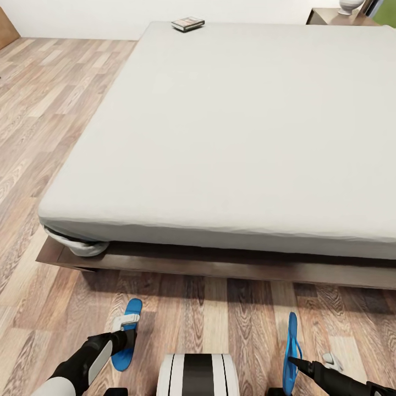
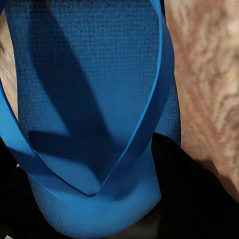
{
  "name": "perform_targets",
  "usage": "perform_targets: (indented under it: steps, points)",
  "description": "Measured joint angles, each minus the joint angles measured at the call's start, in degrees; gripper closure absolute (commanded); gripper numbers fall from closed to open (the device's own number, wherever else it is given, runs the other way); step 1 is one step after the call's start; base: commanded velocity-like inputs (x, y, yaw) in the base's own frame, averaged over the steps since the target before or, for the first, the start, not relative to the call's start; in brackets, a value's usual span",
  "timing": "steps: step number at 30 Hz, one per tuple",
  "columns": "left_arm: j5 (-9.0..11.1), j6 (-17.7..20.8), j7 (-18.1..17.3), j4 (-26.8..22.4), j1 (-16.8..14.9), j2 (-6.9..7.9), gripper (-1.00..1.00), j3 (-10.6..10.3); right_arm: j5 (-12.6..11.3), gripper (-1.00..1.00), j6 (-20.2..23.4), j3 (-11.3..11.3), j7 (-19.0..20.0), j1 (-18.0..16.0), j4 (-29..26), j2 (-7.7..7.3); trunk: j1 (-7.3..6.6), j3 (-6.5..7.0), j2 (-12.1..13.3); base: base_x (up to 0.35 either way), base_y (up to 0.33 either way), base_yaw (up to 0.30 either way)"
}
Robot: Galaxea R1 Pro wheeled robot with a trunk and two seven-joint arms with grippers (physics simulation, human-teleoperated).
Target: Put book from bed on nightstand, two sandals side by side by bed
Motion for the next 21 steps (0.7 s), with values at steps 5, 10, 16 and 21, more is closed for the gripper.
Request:
perform_targets:
  steps: [5,10,16,21]
  points:
    - [0.0,0.0,0.0,0.0,0.0,0.0,1.0,0.0,0.01,1.0,0.0,0.0,0.0,0.0,0.0,-0.02,0.0,0.0,0.0,0.0,0.0,0.0]
    - [-0.17,-0.03,0.07,0.31,0.03,0.0,1.0,-0.04,-0.03,1.0,0.02,-0.05,0.0,0.0,-0.01,-0.03,-0.11,1.1,0.07,0.0,0.0,0.0]
    - [-0.19,-0.03,0.07,0.31,0.03,-0.01,1.0,-0.04,0.01,1.0,-0.01,0.0,0.0,0.0,0.0,-0.03,-0.11,1.11,0.08,0.0,0.0,0.0]
    - [-0.18,-0.03,0.07,0.31,0.03,0.0,1.0,-0.04,0.01,1.0,0.03,0.0,0.0,0.0,0.0,-0.02,-0.11,1.11,0.08,0.0,0.0,0.0]
